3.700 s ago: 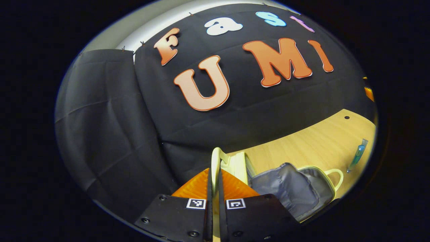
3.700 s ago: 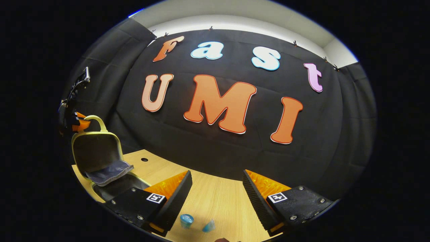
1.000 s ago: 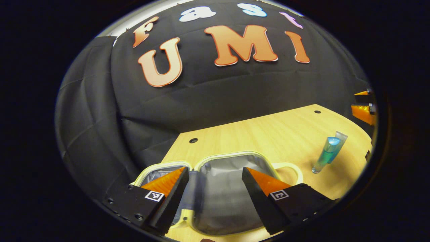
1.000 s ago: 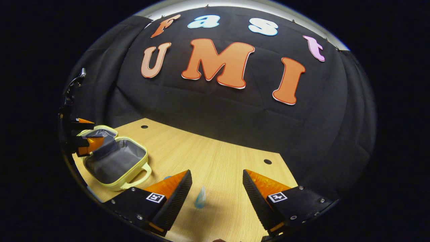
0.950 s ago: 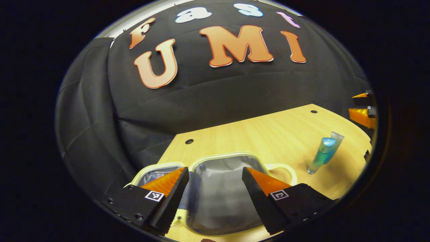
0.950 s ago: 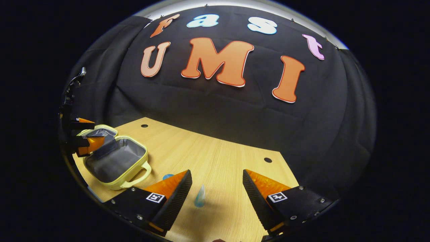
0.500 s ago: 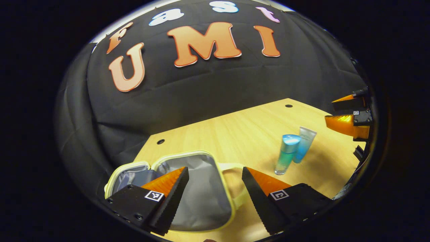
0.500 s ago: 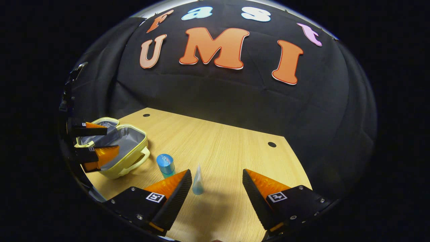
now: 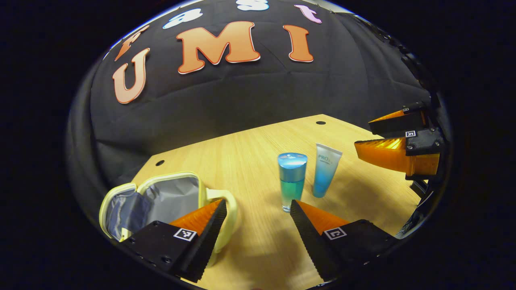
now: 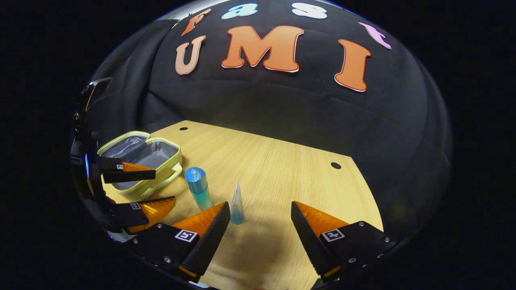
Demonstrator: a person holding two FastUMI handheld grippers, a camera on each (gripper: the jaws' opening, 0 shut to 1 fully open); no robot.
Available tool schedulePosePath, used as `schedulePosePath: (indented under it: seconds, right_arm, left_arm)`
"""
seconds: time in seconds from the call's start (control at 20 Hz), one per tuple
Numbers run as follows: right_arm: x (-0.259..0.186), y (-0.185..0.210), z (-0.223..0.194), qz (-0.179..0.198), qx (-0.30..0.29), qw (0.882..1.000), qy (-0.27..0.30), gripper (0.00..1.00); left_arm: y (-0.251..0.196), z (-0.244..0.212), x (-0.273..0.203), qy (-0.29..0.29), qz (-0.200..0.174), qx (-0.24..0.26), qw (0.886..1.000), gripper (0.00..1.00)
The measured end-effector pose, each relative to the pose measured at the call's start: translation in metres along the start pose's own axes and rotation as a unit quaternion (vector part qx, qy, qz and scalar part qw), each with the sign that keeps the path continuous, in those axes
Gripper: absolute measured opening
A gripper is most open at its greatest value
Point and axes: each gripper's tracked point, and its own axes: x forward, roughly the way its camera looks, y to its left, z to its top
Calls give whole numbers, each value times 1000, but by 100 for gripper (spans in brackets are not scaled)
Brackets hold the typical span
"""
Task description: First open the suitcase, pack the skin care products into it, and then close the suitcase.
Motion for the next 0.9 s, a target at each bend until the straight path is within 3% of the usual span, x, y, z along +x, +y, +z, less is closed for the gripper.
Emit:
schedulePosePath:
  seconds: [0.25,0.35,0.7,0.8,0.85,0.9]
  right_arm:
    - [6,7,-10,22,-11,1000,6,96]
    - [10,8,-12,29,-13,999,11,96]
    - [21,8,-21,35,-19,999,21,96]
    - [22,4,-27,34,-18,999,25,96]
    - [24,5,-28,35,-15,999,27,96]
    - [26,7,-30,37,-12,999,30,96]
  left_arm:
    - [-16,-16,29,3,-4,-23,1000,96]
    - [-19,-19,43,3,-7,-34,999,91]
    - [-38,-7,78,-3,-37,-46,998,87]
    - [-39,-4,84,-8,-41,-42,998,71]
    - [-37,-2,89,-8,-35,-36,999,55]
    - [-38,-3,99,-8,-38,-34,999,53]
